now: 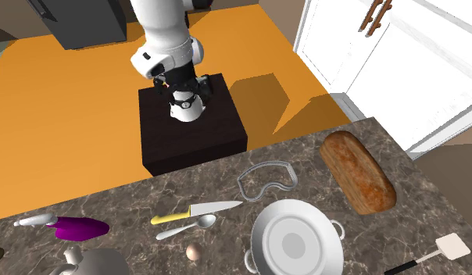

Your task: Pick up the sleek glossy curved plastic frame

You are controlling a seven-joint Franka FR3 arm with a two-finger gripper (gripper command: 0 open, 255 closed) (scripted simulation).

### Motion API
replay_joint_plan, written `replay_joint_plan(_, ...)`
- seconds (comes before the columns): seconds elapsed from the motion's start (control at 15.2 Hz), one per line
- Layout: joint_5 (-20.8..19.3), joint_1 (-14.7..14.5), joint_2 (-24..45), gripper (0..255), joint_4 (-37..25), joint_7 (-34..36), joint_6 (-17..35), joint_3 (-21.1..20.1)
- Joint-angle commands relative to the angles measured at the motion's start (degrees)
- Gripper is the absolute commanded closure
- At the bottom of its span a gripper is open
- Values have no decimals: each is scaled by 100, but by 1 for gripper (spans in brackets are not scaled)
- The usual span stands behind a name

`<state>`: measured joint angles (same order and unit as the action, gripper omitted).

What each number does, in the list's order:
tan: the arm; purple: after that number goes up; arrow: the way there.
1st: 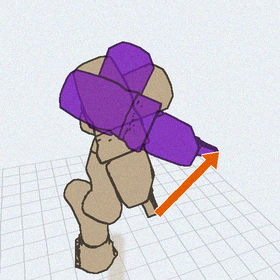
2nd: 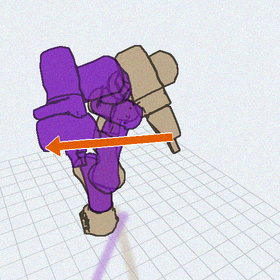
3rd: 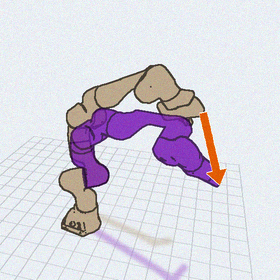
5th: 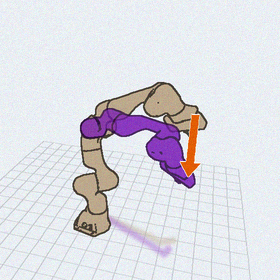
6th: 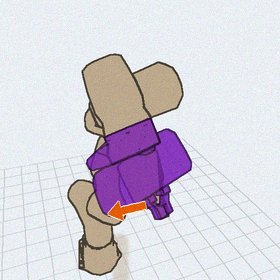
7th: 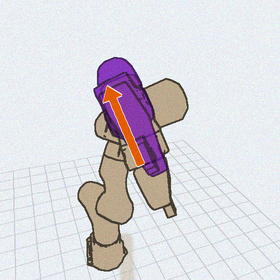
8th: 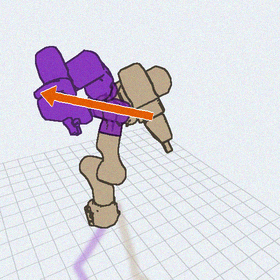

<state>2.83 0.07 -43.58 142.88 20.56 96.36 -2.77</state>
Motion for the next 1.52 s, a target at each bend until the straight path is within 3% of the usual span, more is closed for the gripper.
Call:
replay_joint_plan(0.0, 196, 11, 201, 0, 112, 476, 364, -230)
replay_joint_plan(0.46, 743, 45, 1112, 0, 312, 2048, 1675, -1062)
replay_joint_plan(0.79, 878, 162, 2082, 0, 135, 3189, 2627, -1629)
replay_joint_plan(1.12, 637, 361, 3234, 0, -286, 4447, 3491, -2122)
replay_joint_plan(1.45, -76, 471, 4496, 0, -927, 5899, 4158, -2370)
